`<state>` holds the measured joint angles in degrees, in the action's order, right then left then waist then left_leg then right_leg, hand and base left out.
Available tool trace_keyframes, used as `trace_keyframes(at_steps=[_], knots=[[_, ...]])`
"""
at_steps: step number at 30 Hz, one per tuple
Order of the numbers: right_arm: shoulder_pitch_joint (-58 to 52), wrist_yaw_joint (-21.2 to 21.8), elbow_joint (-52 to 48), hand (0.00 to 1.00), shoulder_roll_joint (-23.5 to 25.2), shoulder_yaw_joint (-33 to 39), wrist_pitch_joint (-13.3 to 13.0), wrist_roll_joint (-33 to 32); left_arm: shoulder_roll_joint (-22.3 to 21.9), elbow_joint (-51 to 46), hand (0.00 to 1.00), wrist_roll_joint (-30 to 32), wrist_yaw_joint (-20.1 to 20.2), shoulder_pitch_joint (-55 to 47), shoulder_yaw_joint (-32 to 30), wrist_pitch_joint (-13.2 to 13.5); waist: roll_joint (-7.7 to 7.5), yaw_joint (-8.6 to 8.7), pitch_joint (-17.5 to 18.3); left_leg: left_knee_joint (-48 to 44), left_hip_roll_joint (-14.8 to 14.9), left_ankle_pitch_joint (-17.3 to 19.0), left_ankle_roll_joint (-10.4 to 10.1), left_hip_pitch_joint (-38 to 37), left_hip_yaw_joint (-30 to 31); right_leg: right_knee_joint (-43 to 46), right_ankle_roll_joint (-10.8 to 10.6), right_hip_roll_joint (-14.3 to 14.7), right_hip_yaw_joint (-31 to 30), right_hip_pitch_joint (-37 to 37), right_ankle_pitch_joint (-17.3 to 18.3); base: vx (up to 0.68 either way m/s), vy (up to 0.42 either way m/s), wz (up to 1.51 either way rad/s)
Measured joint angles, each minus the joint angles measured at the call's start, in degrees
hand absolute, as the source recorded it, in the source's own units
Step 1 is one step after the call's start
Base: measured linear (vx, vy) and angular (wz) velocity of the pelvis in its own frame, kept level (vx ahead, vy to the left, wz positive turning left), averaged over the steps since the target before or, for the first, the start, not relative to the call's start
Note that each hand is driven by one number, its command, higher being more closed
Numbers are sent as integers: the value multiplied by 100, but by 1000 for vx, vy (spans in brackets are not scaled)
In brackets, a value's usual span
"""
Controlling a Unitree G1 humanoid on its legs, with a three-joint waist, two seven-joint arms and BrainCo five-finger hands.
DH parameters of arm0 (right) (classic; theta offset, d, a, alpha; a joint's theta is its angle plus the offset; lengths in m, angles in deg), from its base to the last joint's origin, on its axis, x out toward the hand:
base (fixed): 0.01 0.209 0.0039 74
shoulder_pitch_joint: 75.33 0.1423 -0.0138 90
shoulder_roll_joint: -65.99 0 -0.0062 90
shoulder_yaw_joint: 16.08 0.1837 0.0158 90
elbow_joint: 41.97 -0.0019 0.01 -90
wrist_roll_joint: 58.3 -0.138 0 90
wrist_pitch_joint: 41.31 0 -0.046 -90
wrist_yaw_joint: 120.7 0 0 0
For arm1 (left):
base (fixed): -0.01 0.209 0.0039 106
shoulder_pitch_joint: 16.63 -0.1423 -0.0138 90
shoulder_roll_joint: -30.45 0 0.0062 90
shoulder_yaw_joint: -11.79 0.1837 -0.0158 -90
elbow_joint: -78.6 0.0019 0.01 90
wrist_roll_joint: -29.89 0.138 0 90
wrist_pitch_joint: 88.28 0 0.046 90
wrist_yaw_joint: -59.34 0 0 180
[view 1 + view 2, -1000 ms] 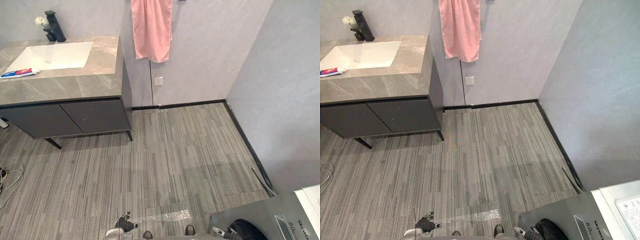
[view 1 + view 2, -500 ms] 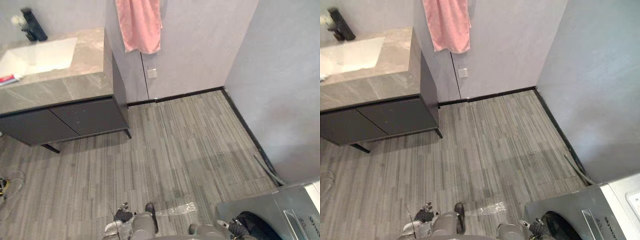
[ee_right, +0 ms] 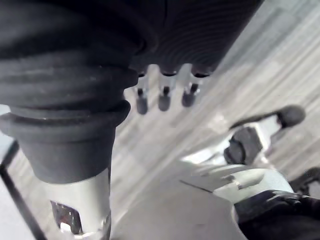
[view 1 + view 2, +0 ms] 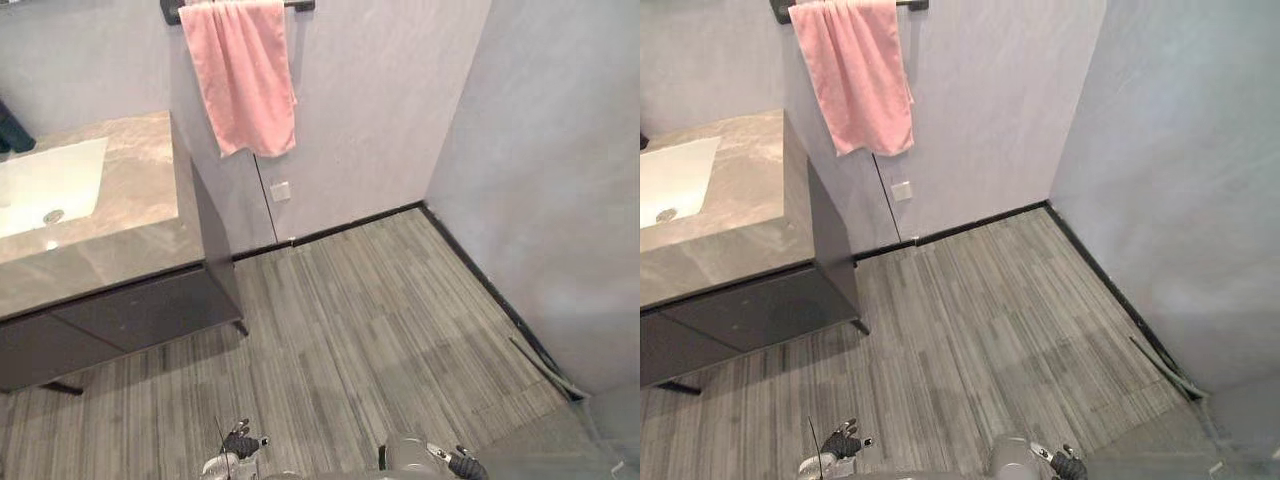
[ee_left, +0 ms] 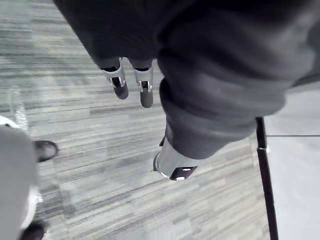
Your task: Organize washtable
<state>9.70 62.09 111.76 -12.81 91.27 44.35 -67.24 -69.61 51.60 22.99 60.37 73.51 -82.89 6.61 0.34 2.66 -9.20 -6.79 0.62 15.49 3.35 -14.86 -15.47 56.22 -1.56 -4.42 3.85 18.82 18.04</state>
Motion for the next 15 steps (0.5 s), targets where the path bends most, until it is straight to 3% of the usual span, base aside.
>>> trace_keyframes(at_steps=[1,2,3,4,5,6,7,8,9,10,11,12,13,15], knots=[[0,0,-8,0,-11,-20,-23,0,-3,1,0,-28,0,66,12,1,29,22,-17,-7,75,0,0,-39,21,-362,11,93,103,142,1,422,-66,40],[1,-3,-12,0,-14,-39,-43,0,-24,-2,0,-57,-4,187,17,13,70,68,-51,-5,196,-1,-1,-119,126,-1263,4,227,123,397,-67,460,-120,51],[22,-11,-10,0,-8,-38,-30,-2,-49,-1,0,-99,-7,251,16,27,86,129,-75,13,251,-1,-1,-189,191,-1989,19,265,38,536,-315,481,-144,66],[-5,-10,-4,0,-9,-37,-13,-1,-96,-3,0,-99,-11,270,9,56,83,164,-89,45,283,-1,-2,-278,254,-2882,-30,250,-108,619,-766,654,-226,66],[-118,-10,15,0,1,-33,-10,-2,-124,1,0,-98,-16,234,-16,61,16,206,-106,132,252,2,-26,-487,338,-4180,-109,193,-345,615,-1620,569,-199,49],[-150,-10,28,0,8,-27,-1,-1,-141,12,0,-96,-19,193,-59,61,-16,208,-124,141,244,-25,-108,-605,404,-4250,-210,158,-393,609,-2078,731,-259,30],[-116,-10,29,0,-6,61,30,1,-257,109,0,-89,-15,152,-243,56,26,214,-136,94,358,-162,-340,-752,475,-4018,-22,208,-386,582,-2616,626,-234,8],[-38,2,43,0,6,187,39,3,-405,208,0,-88,-6,150,-507,55,172,197,-213,-110,512,-452,-648,-738,473,-3493,156,321,-352,655,-2179,638,-253,6],[-24,4,26,0,7,215,40,2,-470,212,0,-87,-7,135,-628,54,210,202,-239,-271,554,-605,-739,-732,493,-3269,198,344,-289,647,-2031,748,-299,10],[-43,0,-4,0,-6,255,52,-2,-614,192,0,-88,-21,69,-961,58,245,208,-231,-1049,735,-1023,-791,-531,620,-2949,326,420,-150,473,-1601,500,-200,13],[-46,-1,-11,0,-5,251,52,-2,-635,191,0,-89,-24,64,-1031,57,245,214,-232,-1328,783,-1147,-794,-445,655,-2948,359,427,-117,405,-1532,625,-240,25],[-68,-5,-87,0,32,224,62,-5,-722,172,0,-91,-20,39,-1263,54,227,210,-235,-2535,1006,-1799,-843,73,835,-3058,446,462,-7,40,-1323,553,-201,23],[-75,-9,-227,0,45,211,55,-15,-778,27,0,-92,7,12,-1396,56,237,160,-239,-3884,1274,-1829,-897,630,897,-3249,528,556,55,-365,-1206,553,-201,15],[8,-4,-226,0,33,183,37,-66,-756,-133,0,-94,10,-17,-1497,63,192,56,-257,-5079,1603,-1692,-852,1179,580,-3655,620,654,56,-1080,-1142,396,-128,-7]])
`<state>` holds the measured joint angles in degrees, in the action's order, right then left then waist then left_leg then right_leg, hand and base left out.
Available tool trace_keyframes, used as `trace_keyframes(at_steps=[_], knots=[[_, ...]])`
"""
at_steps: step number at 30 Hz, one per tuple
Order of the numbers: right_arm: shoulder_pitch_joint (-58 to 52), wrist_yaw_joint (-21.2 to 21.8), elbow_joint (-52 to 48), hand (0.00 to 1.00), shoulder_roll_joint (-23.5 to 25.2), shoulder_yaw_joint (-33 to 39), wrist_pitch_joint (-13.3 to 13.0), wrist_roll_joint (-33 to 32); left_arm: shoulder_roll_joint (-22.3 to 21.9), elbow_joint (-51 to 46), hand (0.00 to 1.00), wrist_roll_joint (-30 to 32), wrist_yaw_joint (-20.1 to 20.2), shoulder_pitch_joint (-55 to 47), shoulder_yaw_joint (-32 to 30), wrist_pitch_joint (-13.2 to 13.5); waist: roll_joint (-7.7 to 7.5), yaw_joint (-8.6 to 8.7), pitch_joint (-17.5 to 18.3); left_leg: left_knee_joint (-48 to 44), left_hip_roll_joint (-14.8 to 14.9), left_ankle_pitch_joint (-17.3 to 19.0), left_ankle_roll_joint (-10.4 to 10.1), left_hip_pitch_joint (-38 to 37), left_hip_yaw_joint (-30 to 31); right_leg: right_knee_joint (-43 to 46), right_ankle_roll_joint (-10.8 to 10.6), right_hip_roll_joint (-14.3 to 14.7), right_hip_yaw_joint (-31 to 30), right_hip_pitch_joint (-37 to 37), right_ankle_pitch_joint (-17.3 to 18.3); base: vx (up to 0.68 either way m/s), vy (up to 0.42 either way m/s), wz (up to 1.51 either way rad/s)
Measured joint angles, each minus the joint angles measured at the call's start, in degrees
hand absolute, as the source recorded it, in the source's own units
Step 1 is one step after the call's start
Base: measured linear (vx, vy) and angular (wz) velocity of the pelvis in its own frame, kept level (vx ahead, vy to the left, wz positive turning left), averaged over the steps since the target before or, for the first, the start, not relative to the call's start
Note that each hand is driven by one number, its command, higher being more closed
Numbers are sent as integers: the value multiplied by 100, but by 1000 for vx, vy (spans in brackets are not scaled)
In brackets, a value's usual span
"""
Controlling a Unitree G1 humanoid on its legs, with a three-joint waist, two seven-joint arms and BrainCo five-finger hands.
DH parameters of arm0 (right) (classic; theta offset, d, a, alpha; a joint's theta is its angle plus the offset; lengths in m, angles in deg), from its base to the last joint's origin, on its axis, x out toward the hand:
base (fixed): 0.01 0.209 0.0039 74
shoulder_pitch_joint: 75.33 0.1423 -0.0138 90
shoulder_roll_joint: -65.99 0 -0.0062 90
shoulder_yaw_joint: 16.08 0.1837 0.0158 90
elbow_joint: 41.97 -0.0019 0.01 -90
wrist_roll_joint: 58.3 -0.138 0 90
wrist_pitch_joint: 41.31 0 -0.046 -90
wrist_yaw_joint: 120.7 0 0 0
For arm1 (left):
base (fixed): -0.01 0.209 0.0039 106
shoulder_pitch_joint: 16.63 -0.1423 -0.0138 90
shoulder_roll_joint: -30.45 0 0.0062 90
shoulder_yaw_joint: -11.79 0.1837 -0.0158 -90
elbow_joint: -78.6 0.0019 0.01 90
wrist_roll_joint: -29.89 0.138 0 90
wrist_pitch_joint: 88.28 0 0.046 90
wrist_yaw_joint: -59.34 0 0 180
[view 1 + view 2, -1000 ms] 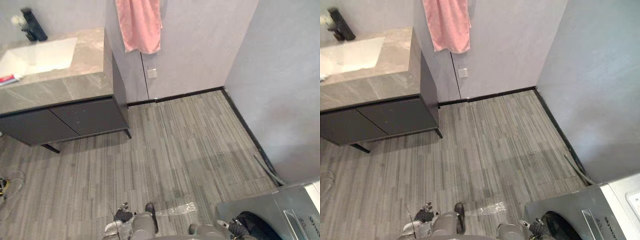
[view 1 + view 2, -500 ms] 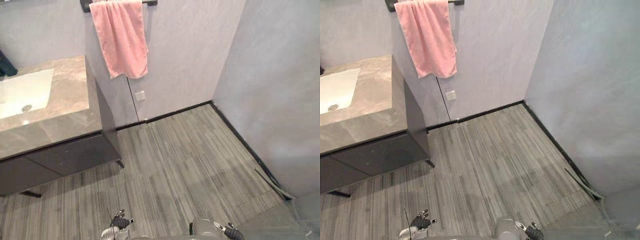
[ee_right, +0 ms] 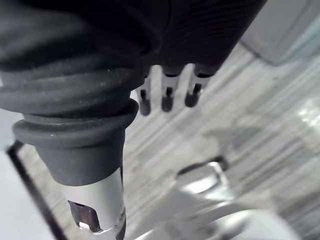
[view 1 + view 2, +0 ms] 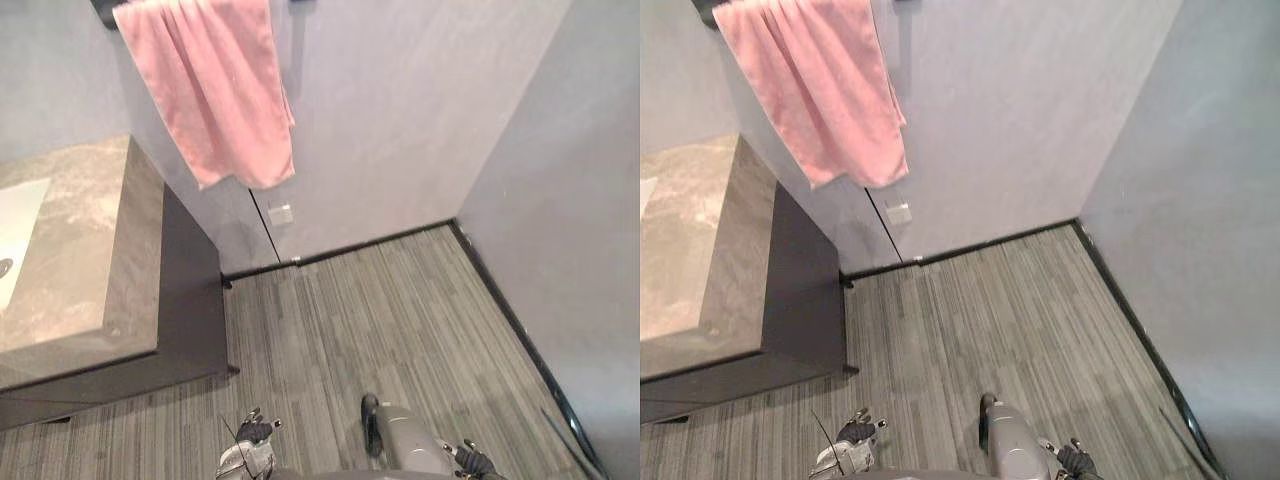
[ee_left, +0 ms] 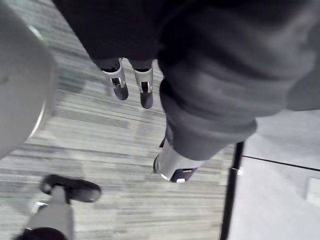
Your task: Organize washtable
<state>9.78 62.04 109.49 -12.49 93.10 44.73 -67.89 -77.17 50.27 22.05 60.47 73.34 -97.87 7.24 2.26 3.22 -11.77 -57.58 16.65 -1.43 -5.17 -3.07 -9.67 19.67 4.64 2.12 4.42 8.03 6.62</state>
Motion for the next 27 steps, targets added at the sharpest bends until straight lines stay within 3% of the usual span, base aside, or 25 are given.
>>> trace_keyframes(at_steps=[1,2,5,8,10,11,12,13,14,16,17,18,19,20,21,22,24,25,26,27], knots=[[48,-7,16,0,6,0,1,-16,33,-73,0,-15,-3,-17,-22,1,-73,-85,-23,-166,124,268,169,170,-364,-283,16,-30,-56,-467,21,434,-130,-10],[73,-8,22,0,3,6,0,-39,42,-105,0,-39,-4,-22,-22,4,-125,-111,-38,-117,146,398,203,243,-530,-419,12,-67,-84,-662,21,377,-88,-8],[250,-9,75,0,-64,67,2,-130,42,-147,0,-57,-6,-50,3,18,-151,-120,-45,1056,75,744,155,520,-1100,-891,-133,-346,-99,-1441,111,284,-13,3],[319,-10,71,0,-87,60,1,-175,89,-146,0,-57,-16,-49,293,57,-145,-99,-29,3797,-422,691,71,725,-846,-959,-391,-702,29,-1650,350,230,101,25],[264,-16,75,0,-126,53,7,-178,106,-131,0,-58,-23,-62,452,60,-71,-128,17,4925,-678,519,-152,763,-465,-955,-587,-816,65,-1779,502,332,251,25],[192,-21,80,0,-151,30,6,-178,129,-53,0,-58,-28,-85,527,58,-4,-126,56,5284,-761,491,-166,768,-293,-979,-721,-855,82,-1922,596,448,397,13],[132,-20,103,0,-168,-8,4,-174,155,-16,0,-57,-33,-125,587,58,58,-134,98,5356,-788,355,-160,752,-250,-982,-845,-867,86,-2042,687,322,291,2],[92,-20,143,0,-161,-22,5,-173,198,32,0,-57,-33,-137,630,58,21,-169,126,5302,-831,21,-114,704,-233,-980,-924,-930,58,-2130,762,324,318,-16],[19,-17,265,0,-112,-129,5,-168,283,125,0,-52,-38,-196,660,56,-96,-233,302,5142,-1021,-208,110,659,-334,-991,-1056,-1155,-42,-2229,863,310,287,-26],[-114,28,381,0,67,-243,5,-142,451,199,0,-54,-39,-382,657,46,-387,-246,554,4970,-1370,215,306,626,-507,-691,-1062,-1510,-369,-2136,810,433,348,-21],[-151,44,399,0,100,-231,1,-124,476,204,0,-41,-39,-384,671,45,-423,-245,592,4965,-1449,275,368,553,-535,-429,-1067,-1580,-485,-2027,800,405,298,-9],[-189,100,424,0,111,-134,2,-109,486,251,0,-19,-29,-371,674,39,-445,-256,597,4975,-1587,342,485,376,-597,439,-1085,-1665,-780,-1670,741,423,346,-3],[-200,103,427,0,109,-53,5,-114,517,232,0,146,-15,-363,811,9,-415,-220,568,5013,-1662,405,578,172,-616,1564,-1139,-1661,-1030,-1160,405,348,280,-6],[-201,102,424,0,112,-40,4,-127,521,245,0,215,-8,-366,963,21,-329,-195,516,5067,-1675,445,611,59,-639,2124,-1148,-1622,-1161,-916,196,313,254,4],[-213,99,396,0,117,15,-1,-144,558,286,0,277,-25,-373,1123,8,-346,-87,519,5156,-1664,612,615,-156,-594,3075,-1183,-1484,-1303,-460,273,181,132,12],[-256,99,358,0,130,-4,-10,-151,584,320,0,288,-23,-349,1202,-3,-350,-68,521,5249,-1664,677,598,-301,-539,3219,-1217,-1416,-1183,-181,491,225,140,17],[-299,98,335,0,143,-8,-21,-150,594,337,0,355,-12,-323,1303,-17,-334,-53,517,5343,-1662,703,579,-388,-455,2934,-1188,-1370,-983,9,704,185,2,29],[-315,98,246,0,153,-4,-43,-161,580,342,0,397,-2,-296,1316,-17,-302,-9,502,5366,-1599,707,536,-445,-333,2088,-1151,-1218,-849,35,878,231,-80,47],[-315,98,239,0,141,-8,-43,-159,570,346,0,399,-2,-297,1313,-19,-284,22,499,5352,-1561,713,520,-492,-277,1651,-1128,-1126,-842,15,885,300,-150,60],[-315,94,240,0,135,-22,-45,-155,562,345,0,410,0,-306,1311,-16,-275,45,509,5354,-1500,720,421,-480,-164,662,-1093,-935,-916,-96,754,257,-180,68]])
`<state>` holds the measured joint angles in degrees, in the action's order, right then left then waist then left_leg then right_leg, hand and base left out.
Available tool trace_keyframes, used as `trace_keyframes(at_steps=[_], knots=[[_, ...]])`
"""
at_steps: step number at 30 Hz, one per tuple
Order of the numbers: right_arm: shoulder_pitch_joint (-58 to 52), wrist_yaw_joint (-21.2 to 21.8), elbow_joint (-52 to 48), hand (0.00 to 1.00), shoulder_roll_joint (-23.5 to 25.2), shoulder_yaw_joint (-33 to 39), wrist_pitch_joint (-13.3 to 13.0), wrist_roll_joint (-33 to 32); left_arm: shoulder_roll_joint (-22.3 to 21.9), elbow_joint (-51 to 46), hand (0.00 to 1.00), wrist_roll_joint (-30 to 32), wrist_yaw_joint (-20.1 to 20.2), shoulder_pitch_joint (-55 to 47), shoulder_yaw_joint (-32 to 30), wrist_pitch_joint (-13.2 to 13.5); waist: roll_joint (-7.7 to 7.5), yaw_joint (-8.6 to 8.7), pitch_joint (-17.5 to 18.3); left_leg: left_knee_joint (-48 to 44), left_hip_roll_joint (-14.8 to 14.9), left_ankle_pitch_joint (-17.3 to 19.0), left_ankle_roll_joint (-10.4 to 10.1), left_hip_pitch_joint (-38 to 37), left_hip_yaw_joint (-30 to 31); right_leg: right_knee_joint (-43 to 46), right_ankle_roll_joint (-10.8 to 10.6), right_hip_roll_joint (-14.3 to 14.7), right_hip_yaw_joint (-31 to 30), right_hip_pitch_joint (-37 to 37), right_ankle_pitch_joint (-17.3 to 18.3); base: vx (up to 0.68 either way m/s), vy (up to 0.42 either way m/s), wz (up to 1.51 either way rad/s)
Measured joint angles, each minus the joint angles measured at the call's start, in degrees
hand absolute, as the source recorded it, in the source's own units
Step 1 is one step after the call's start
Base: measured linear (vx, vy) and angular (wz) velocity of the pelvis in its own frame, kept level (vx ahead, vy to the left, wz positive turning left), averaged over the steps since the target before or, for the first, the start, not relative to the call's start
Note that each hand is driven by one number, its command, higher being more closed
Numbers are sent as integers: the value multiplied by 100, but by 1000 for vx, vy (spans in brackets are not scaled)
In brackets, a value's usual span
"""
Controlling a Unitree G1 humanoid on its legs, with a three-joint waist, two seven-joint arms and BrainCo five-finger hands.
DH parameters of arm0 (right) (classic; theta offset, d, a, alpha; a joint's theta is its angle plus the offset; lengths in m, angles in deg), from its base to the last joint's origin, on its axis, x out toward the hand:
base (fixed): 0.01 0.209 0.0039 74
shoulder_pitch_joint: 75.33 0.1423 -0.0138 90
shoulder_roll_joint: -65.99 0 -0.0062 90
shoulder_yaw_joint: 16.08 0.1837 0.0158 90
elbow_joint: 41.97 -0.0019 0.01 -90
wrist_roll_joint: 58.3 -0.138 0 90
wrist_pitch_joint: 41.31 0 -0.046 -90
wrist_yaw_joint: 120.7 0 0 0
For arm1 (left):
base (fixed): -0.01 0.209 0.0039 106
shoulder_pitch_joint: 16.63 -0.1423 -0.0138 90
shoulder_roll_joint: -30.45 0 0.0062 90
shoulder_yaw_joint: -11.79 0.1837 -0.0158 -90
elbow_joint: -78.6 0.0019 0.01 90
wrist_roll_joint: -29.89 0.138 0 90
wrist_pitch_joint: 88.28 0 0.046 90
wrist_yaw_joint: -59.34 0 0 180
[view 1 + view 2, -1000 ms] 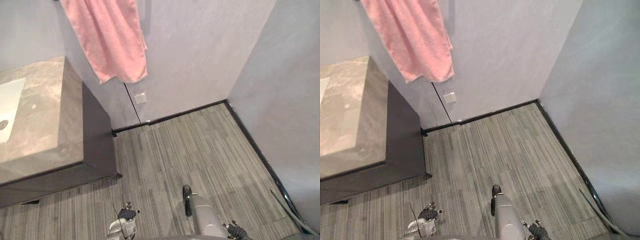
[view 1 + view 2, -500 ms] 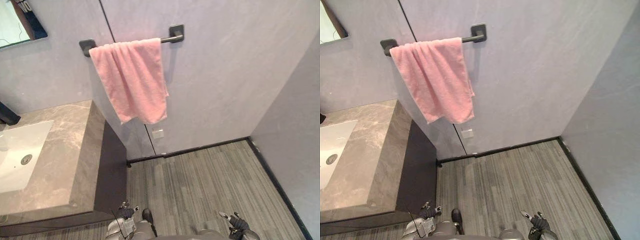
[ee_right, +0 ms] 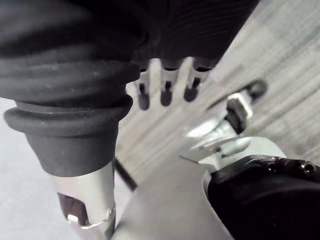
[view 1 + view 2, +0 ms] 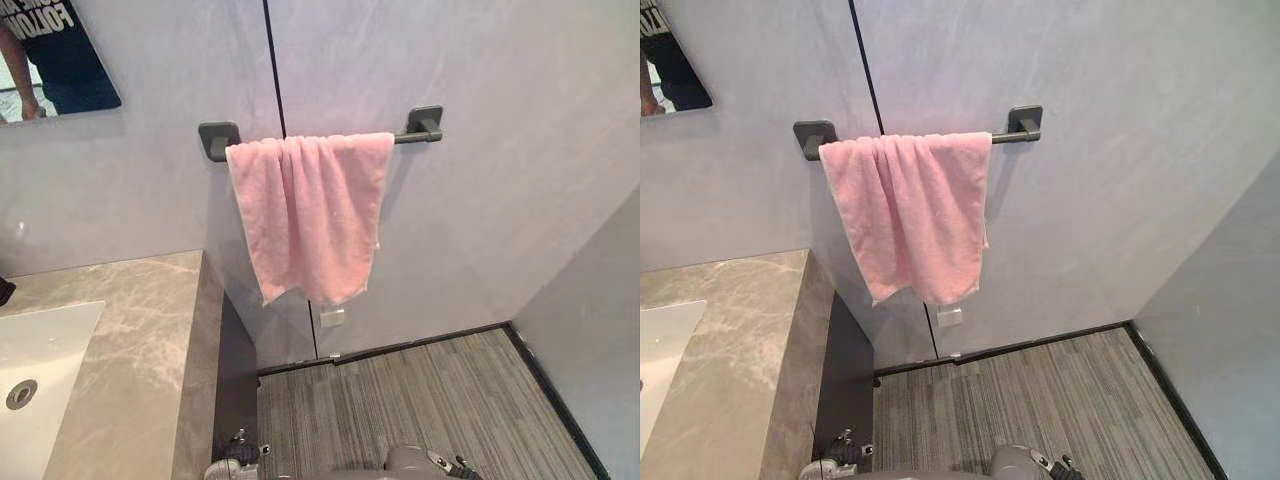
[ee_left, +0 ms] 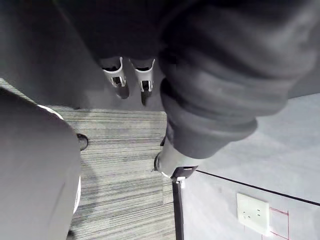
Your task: Organize washtable
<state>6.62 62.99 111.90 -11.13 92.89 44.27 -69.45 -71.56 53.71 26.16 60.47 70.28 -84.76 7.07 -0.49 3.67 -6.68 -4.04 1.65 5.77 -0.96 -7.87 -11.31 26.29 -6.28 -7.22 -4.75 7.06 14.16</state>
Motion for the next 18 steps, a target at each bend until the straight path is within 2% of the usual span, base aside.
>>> trace_keyframes(at_steps=[1,4,5,7,10,13,15,18], knots=[[-2,-2,15,0,10,-34,1,3,21,47,0,16,-12,-1,-14,-8,-12,39,-8,21,67,17,-113,-39,148,-585,148,97,82,-216,-468,275,-186,68],[7,0,103,0,-202,-37,-3,37,-215,13,0,173,4,5,-59,6,284,-38,-17,247,320,-125,-337,-77,218,-888,221,311,332,-357,-547,279,-170,38],[42,-1,126,0,-238,-38,0,45,-243,10,0,172,3,1,-65,6,321,-36,-5,347,359,-224,-475,-90,317,-961,221,346,462,-409,-547,172,-146,30],[45,-6,148,0,-245,-60,-2,46,-249,-145,0,163,0,38,-65,8,317,-43,-6,394,440,-275,-546,-85,392,-1122,255,417,616,-539,-568,122,-108,39],[45,-48,146,0,-256,-113,-14,39,-245,-774,0,-62,-136,27,-66,46,257,-94,7,404,460,-315,-491,-18,601,-1316,313,420,841,-696,-603,65,-45,46],[54,-174,36,0,-209,-248,-67,25,-43,-2154,0,-130,-437,-68,-82,196,128,-143,28,406,410,-347,-447,187,812,-1453,388,394,1045,-685,-652,-14,1,37],[55,-239,-19,0,-201,-316,-149,26,179,-2915,0,-231,-463,-215,-128,319,88,-143,52,405,350,-377,-404,210,878,-1453,389,331,1097,-700,-657,-61,19,24],[50,-232,-106,0,-167,-328,-184,40,130,-3672,0,-250,-494,-303,-95,402,101,-138,51,413,327,-393,-381,217,927,-1509,379,310,1104,-726,-735,-90,18,6]])
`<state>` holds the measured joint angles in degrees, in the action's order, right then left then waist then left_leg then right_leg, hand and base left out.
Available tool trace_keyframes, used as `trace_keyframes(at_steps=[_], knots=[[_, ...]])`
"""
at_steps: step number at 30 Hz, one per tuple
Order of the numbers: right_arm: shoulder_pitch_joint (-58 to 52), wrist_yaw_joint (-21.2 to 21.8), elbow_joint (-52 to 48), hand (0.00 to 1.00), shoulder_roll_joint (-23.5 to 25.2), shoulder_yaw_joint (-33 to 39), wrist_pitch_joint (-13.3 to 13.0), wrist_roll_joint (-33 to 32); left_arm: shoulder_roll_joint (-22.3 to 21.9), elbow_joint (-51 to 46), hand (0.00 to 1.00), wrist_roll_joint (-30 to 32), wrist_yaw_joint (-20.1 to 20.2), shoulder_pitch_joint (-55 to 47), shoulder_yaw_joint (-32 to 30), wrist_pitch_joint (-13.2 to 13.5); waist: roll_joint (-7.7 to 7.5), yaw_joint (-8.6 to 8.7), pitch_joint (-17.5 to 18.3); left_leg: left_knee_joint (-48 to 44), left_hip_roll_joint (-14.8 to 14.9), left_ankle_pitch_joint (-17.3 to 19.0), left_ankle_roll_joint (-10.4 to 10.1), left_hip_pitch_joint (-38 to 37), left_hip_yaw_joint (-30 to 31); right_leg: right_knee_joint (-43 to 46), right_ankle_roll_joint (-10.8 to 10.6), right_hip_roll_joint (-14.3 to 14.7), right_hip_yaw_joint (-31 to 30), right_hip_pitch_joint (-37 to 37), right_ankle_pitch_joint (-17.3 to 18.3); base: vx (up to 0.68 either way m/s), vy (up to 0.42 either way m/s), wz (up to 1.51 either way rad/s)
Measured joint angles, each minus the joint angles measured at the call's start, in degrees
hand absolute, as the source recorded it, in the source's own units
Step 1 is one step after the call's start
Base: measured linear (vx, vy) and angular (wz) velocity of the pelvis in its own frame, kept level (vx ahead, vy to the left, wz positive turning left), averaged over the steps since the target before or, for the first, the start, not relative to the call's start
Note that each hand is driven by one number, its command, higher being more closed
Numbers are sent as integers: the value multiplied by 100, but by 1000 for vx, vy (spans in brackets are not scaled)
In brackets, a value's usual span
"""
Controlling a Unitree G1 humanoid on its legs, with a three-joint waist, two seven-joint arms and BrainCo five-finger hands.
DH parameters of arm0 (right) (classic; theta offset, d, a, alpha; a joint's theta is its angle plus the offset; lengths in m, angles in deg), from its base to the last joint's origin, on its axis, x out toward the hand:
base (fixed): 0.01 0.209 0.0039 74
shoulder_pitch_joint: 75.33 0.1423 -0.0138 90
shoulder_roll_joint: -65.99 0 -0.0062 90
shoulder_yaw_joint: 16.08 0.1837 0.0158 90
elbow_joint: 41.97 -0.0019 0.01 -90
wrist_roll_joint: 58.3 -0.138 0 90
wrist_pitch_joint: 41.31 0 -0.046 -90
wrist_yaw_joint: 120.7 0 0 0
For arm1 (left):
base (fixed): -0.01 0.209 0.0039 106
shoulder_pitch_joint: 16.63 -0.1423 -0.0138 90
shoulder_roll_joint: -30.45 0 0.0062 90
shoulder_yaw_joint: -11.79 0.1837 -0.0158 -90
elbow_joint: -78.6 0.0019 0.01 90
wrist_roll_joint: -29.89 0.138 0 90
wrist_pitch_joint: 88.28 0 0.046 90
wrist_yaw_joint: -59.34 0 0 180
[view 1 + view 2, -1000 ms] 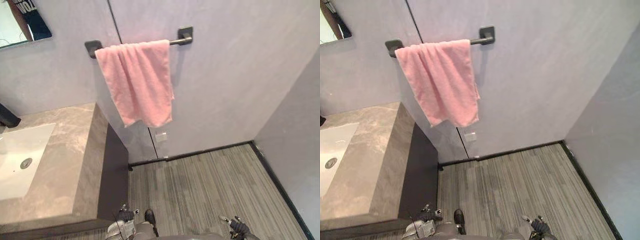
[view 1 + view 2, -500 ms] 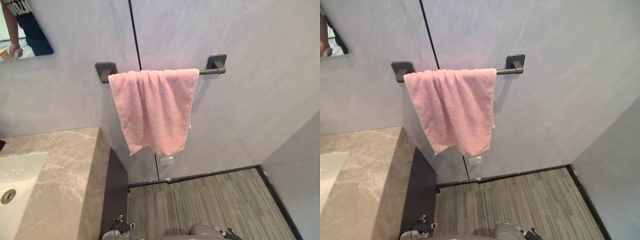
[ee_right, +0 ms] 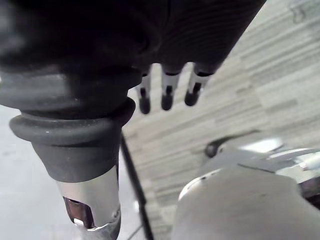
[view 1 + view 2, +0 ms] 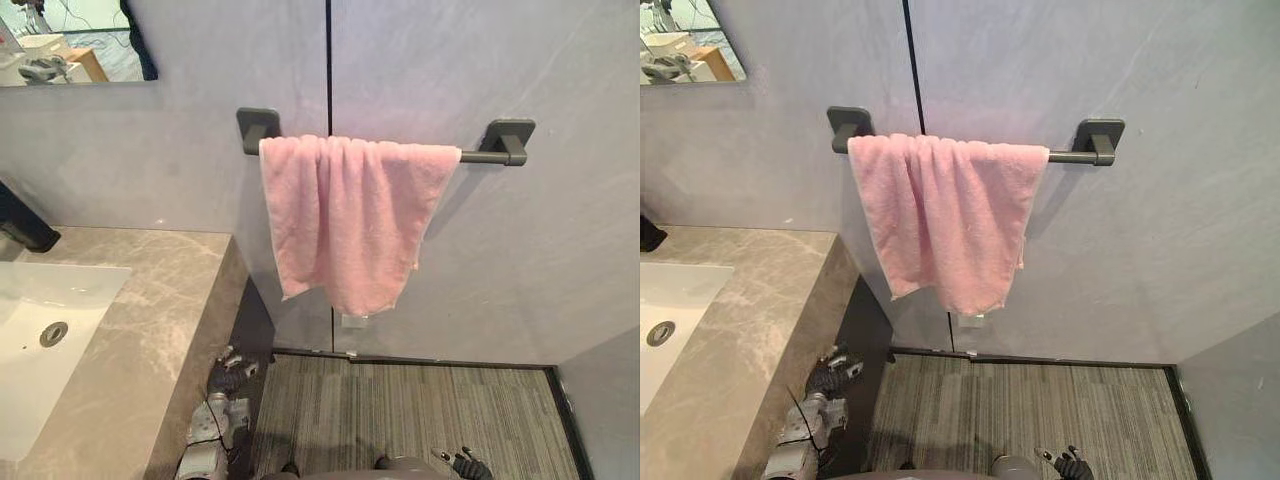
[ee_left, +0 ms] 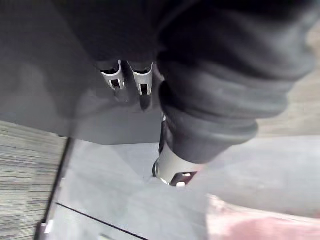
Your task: Organize washtable
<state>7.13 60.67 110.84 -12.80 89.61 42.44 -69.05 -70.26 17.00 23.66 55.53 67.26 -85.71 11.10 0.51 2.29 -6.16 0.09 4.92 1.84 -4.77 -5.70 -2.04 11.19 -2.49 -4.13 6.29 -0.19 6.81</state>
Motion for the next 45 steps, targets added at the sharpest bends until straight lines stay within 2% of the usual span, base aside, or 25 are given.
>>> trace_keyframes(at_steps=[4,10,12,16,19,21,31,35,39,45], knots=[[-224,7,-154,0,-11,-149,4,6,33,-509,0,-433,7,27,-16,51,55,11,22,10,50,-19,13,19,28,-133,-3,37,-9,-54,-90,-137,-17,-3],[-482,26,-363,0,-59,-287,15,78,509,-1008,0,-1170,222,225,-26,132,183,23,19,132,246,-28,-44,22,26,-232,11,239,-24,-36,-95,-67,-61,-4],[-575,63,-367,0,-126,-374,27,195,587,-1119,0,-1341,251,281,-106,194,188,26,123,160,296,-39,-42,24,24,-231,35,295,-33,-14,-80,29,-67,-5],[-634,134,-380,0,-236,-327,37,238,772,-1333,0,-1460,238,486,-268,306,370,29,224,192,313,-104,-115,5,28,-29,140,306,-31,92,20,90,-31,0],[-610,136,-378,0,-238,-317,42,244,1099,-1334,0,-1464,220,654,-403,351,370,30,235,198,310,-105,-117,-27,26,103,190,300,-22,112,87,88,-10,4],[-563,142,-364,0,-243,-311,47,260,1492,-1338,0,-1463,201,849,-447,388,372,12,234,195,300,-109,-115,-53,14,141,200,304,-25,144,101,80,-10,-1],[-471,255,-356,0,-238,-248,47,456,2242,-1390,0,-1464,148,1276,-419,463,364,31,237,194,203,-133,-75,-81,-83,172,190,259,-174,194,92,-35,12,-4],[-487,260,-368,0,-241,-250,47,458,2509,-1386,0,-1792,387,1424,-303,463,366,34,230,196,205,-119,-47,15,-120,171,162,262,-215,259,43,-83,1,-5],[-556,284,-437,0,-249,-250,44,461,2915,-1386,0,-2266,830,1619,48,465,400,64,213,209,206,-104,-26,3,-169,172,136,258,-244,263,31,-27,-4,-3],[-585,418,-536,0,-337,-252,34,466,3235,-1352,0,-2521,1357,1832,524,467,534,177,201,281,205,-127,-62,-23,-277,265,143,233,-337,369,39,26,6,-9]])
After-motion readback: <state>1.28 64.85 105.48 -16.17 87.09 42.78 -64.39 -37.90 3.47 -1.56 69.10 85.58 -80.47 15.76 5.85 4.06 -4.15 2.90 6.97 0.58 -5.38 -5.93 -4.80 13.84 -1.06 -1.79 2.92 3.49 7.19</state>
